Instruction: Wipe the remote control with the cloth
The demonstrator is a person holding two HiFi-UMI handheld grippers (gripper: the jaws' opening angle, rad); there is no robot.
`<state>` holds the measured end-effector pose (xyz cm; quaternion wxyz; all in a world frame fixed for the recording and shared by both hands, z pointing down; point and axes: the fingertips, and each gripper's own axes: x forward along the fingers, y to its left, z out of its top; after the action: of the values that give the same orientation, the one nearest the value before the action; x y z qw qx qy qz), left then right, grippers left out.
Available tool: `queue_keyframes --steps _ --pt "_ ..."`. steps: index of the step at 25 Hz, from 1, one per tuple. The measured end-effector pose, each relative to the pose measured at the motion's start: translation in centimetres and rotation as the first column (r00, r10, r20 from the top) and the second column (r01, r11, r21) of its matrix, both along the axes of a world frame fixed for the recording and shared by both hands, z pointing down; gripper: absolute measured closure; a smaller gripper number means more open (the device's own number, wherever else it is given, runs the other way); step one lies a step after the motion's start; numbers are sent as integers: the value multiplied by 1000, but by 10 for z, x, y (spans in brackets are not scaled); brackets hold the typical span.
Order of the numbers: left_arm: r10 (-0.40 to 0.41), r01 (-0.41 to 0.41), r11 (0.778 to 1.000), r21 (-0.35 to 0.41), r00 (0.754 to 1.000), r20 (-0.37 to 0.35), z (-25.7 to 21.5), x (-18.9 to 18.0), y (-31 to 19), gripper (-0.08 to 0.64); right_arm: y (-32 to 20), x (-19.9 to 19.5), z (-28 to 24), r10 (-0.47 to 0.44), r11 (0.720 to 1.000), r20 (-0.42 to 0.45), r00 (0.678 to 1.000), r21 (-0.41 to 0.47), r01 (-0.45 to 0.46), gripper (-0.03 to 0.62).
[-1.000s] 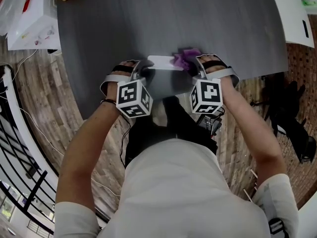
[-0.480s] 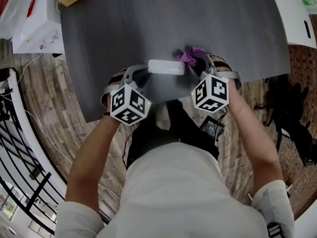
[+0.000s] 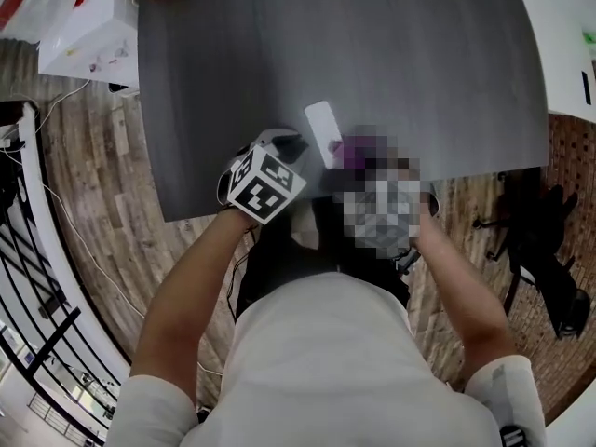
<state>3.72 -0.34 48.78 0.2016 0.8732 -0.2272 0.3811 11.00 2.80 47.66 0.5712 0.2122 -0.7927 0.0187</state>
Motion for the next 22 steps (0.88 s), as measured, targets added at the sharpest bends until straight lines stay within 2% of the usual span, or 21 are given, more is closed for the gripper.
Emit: queue_keyframes --steps 2,5,9,11,14,16,18,19,20,21,22 --pt "30 -30 1000 2 1000 -5 2 0 -4 483 13 -17 1 -6 1000 35 999 -29 7 491" --pt "61 -61 998 1 998 -15 5 1 -2 483 15 -26 4 -42 999 31 999 -31 43 491" --pt "33 -33 999 17 998 -49 0 -1 4 485 7 -17 -3 -44 997 52 998 -64 48 491" --pt "-26 30 998 48 997 -79 -10 -7 9 485 -12 -9 -14 -53 998 33 998 -21 54 491" --pt "-99 106 991 84 991 -89 -25 -10 34 485 -56 -8 -35 -84 990 -15 996 114 85 491" --pt "-135 137 991 7 983 -125 -30 2 61 523 -80 -19 -41 -118 977 -37 992 173 123 491" --pt "-175 148 978 -147 966 -190 -26 22 86 530 -93 -32 -36 -166 966 -66 984 187 176 491" --pt "-211 158 960 -232 951 -225 -23 32 93 531 -94 -37 -31 -193 962 -84 978 182 205 491" --pt "-263 176 933 -315 930 -259 -20 38 96 533 -94 -42 -25 -220 957 -102 970 172 235 491" --pt "-331 203 895 -397 899 -286 -18 41 96 534 -93 -45 -19 -245 951 -120 962 162 262 491" --pt "-410 235 847 -476 859 -306 -16 42 92 534 -91 -48 -15 -265 946 -138 954 155 285 492"
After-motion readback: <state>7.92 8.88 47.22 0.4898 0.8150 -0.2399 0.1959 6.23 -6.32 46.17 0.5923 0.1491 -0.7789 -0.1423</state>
